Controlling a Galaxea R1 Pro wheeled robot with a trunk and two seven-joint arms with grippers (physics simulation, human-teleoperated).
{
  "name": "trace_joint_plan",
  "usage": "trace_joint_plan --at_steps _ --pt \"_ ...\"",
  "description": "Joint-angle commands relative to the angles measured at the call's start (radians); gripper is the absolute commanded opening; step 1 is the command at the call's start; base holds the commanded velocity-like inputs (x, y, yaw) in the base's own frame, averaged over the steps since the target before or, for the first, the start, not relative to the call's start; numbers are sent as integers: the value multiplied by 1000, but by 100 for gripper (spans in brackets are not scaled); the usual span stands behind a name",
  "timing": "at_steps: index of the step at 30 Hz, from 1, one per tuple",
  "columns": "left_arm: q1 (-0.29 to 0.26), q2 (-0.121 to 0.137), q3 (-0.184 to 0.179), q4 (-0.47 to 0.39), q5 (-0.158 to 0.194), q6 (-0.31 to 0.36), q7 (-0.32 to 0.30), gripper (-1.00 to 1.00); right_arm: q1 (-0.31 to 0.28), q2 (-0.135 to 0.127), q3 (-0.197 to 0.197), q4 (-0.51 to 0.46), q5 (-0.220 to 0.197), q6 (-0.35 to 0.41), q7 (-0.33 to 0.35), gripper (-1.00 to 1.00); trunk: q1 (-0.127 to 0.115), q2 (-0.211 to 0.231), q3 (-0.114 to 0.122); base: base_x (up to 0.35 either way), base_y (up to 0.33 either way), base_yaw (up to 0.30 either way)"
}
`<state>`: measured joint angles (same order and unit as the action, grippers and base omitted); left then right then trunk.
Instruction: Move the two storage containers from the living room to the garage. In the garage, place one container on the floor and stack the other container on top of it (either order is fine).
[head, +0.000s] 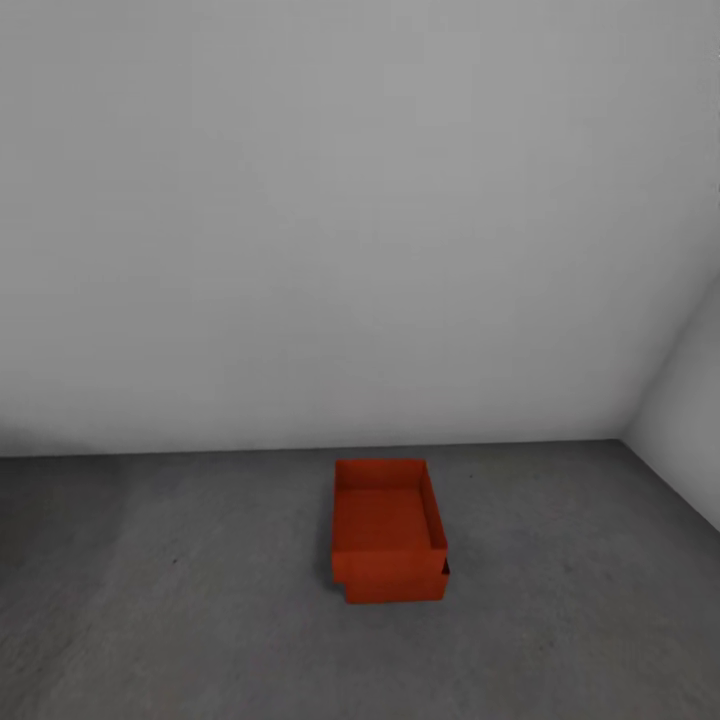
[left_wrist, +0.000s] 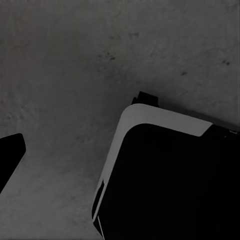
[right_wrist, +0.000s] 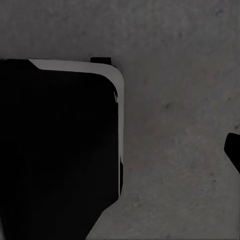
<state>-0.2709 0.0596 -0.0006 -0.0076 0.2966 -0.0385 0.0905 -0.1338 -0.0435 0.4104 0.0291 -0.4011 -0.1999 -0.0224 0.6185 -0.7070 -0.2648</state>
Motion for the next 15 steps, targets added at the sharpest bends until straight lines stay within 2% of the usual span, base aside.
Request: trace_joint_plan --at_steps 1,15 --pt "-1 -1 -1 1 4 -3 2 100 -1 1 8 3 -7 -5 -1 100 0 -1 0 0 0 0" --pt "-1 0 -1 1 4 -3 2 100 -1 1 8 3 -7 -6 1 100 0 -1 23 0 0 0"
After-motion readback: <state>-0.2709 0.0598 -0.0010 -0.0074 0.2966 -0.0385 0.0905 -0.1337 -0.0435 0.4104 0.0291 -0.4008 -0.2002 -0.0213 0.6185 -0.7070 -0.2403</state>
